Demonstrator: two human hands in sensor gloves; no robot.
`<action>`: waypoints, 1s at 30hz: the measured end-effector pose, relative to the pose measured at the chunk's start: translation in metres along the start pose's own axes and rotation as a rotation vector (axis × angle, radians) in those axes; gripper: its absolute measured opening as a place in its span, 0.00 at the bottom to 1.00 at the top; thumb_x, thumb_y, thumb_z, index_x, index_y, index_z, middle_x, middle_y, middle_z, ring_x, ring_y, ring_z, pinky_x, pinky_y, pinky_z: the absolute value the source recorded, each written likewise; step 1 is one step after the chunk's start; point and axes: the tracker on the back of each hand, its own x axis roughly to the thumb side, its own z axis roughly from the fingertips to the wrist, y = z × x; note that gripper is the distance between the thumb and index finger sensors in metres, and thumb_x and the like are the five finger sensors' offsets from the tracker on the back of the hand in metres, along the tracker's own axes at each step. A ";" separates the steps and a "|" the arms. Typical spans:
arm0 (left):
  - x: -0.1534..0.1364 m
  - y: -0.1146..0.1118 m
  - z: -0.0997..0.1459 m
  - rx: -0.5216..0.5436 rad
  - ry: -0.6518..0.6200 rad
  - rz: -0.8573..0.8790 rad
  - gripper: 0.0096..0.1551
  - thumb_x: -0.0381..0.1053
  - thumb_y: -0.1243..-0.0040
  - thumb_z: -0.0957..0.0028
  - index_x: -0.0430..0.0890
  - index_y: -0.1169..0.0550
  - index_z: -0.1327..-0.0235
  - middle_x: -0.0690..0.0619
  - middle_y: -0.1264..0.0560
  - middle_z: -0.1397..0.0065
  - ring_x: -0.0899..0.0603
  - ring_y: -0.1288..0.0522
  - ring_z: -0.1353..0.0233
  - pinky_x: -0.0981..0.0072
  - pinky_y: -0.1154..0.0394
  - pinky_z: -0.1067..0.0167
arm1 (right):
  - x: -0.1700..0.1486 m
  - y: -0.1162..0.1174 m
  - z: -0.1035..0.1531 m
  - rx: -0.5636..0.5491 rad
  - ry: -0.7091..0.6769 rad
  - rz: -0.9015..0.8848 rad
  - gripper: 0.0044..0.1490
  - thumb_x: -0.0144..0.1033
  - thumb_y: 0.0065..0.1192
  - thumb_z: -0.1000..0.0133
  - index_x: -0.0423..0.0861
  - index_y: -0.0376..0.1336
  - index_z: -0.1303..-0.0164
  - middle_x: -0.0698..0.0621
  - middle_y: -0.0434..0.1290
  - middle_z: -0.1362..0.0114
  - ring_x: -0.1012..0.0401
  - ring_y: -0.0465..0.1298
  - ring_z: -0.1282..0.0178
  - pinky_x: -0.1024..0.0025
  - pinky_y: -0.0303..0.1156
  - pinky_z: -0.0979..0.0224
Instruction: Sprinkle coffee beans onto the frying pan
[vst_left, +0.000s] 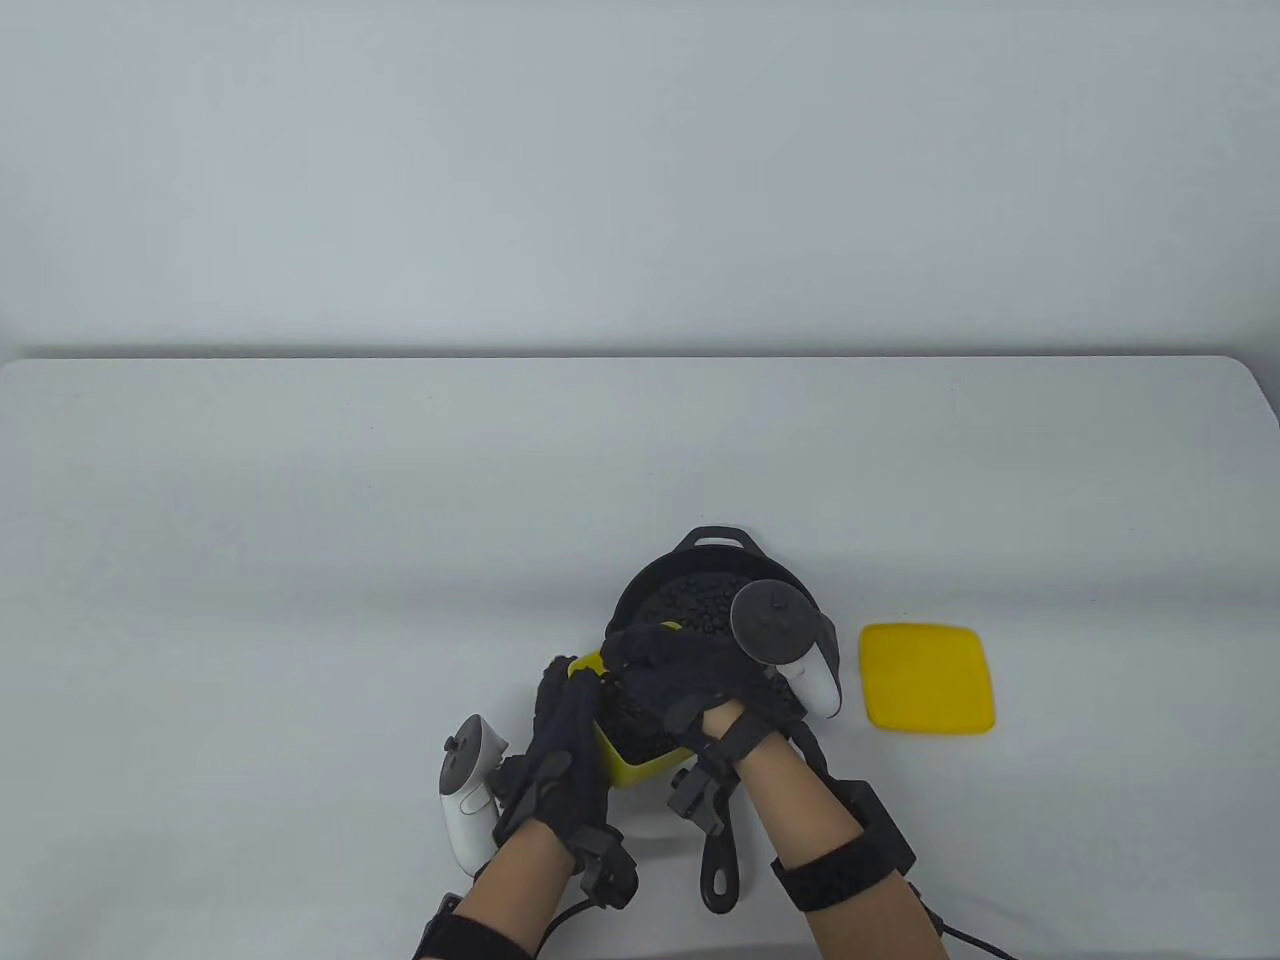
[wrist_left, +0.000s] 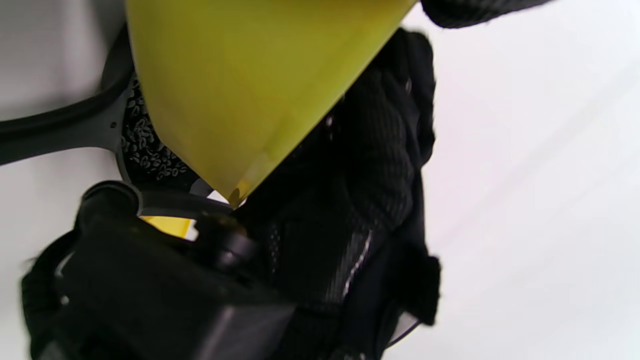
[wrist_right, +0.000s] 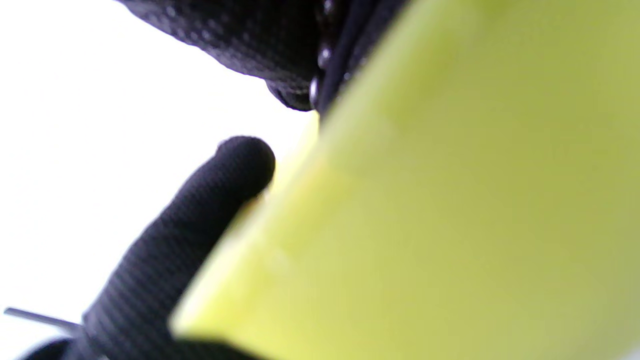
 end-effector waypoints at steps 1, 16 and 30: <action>0.000 0.001 0.000 0.003 -0.001 0.005 0.48 0.72 0.58 0.38 0.57 0.68 0.27 0.38 0.57 0.26 0.29 0.40 0.27 0.47 0.33 0.30 | -0.001 -0.003 0.001 -0.013 0.002 -0.020 0.24 0.25 0.65 0.41 0.37 0.67 0.35 0.31 0.66 0.33 0.45 0.80 0.51 0.77 0.86 0.55; 0.017 0.026 0.003 0.127 -0.092 0.031 0.48 0.72 0.58 0.38 0.57 0.69 0.27 0.38 0.57 0.26 0.30 0.41 0.26 0.48 0.33 0.30 | -0.047 -0.064 0.010 -0.228 0.118 -0.156 0.24 0.24 0.65 0.42 0.36 0.67 0.35 0.30 0.66 0.33 0.44 0.80 0.52 0.76 0.86 0.56; 0.020 0.029 0.007 0.119 -0.108 0.027 0.48 0.72 0.58 0.38 0.57 0.68 0.27 0.38 0.57 0.26 0.30 0.40 0.27 0.47 0.33 0.30 | -0.028 -0.073 0.016 -0.244 0.100 0.240 0.34 0.40 0.52 0.34 0.34 0.55 0.23 0.28 0.54 0.25 0.33 0.67 0.37 0.56 0.77 0.45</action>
